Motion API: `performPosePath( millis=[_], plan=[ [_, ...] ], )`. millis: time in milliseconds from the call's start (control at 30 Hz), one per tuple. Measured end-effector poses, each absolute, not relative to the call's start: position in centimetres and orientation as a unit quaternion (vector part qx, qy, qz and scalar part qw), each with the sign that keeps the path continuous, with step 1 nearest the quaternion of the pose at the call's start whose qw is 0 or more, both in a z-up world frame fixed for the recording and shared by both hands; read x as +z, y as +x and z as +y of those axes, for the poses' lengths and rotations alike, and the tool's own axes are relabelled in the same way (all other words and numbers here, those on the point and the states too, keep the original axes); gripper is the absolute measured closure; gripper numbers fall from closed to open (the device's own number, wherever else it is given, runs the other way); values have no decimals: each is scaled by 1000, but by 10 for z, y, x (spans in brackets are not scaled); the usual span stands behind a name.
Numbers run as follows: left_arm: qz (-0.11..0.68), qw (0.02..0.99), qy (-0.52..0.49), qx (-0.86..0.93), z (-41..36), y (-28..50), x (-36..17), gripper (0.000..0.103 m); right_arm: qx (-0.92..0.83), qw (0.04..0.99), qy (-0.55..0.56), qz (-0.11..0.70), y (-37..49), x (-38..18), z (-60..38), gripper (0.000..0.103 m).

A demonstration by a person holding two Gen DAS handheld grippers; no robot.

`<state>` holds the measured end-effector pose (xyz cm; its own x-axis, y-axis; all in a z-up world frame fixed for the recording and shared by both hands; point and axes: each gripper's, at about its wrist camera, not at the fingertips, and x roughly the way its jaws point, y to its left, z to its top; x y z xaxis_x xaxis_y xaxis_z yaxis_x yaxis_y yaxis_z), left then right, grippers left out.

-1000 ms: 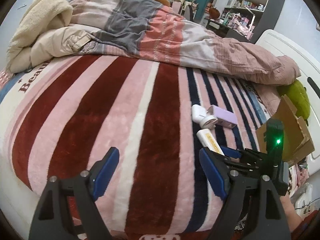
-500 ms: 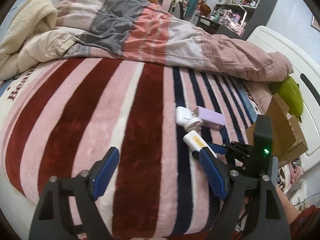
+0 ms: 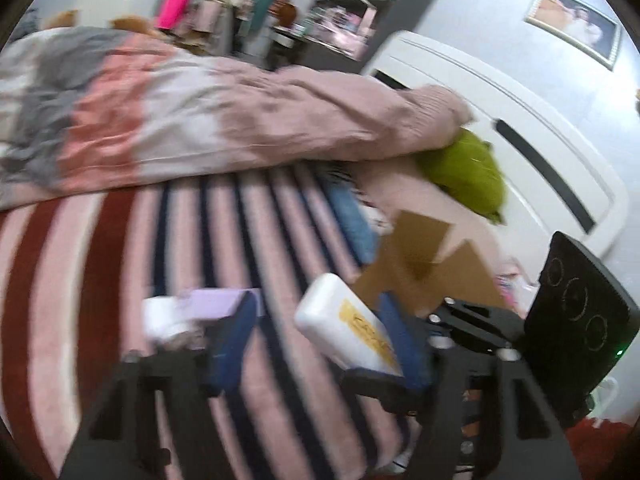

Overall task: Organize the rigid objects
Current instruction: 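Lower the KANO-KATO box into the cardboard box and open the right gripper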

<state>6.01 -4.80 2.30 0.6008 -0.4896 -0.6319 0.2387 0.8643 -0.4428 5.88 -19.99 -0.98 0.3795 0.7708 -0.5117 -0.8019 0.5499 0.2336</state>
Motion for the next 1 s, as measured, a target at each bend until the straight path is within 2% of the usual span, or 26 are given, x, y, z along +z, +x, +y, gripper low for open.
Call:
performPosePath(
  millis=[33, 67, 400, 633, 700, 867, 1000],
  plan=[
    [396, 877, -159, -222, -57, 66, 25, 66, 468, 834, -22, 292, 62, -8, -209, 72],
    [395, 873, -154, -239, -71, 73, 27, 69, 457, 839, -16, 294, 67, -7, -222, 72],
    [448, 837, -95, -300, -190, 133, 19, 69, 373, 858, 35, 353, 106, -17, -328, 72],
    [481, 830, -41, -281, -222, 137, -1, 69, 336, 843, 14, 419, 115, -43, -344, 72],
    [482, 829, -38, -280, -223, 137, -2, 66, 327, 845, 10, 424, 115, -45, -347, 72],
    [473, 839, -40, -265, -207, 130, 6, 43, 324, 846, 1, 423, 112, -43, -345, 72],
    [455, 853, -57, -249, -177, 119, 23, 37, 328, 846, -2, 421, 106, -37, -338, 71]
  ],
)
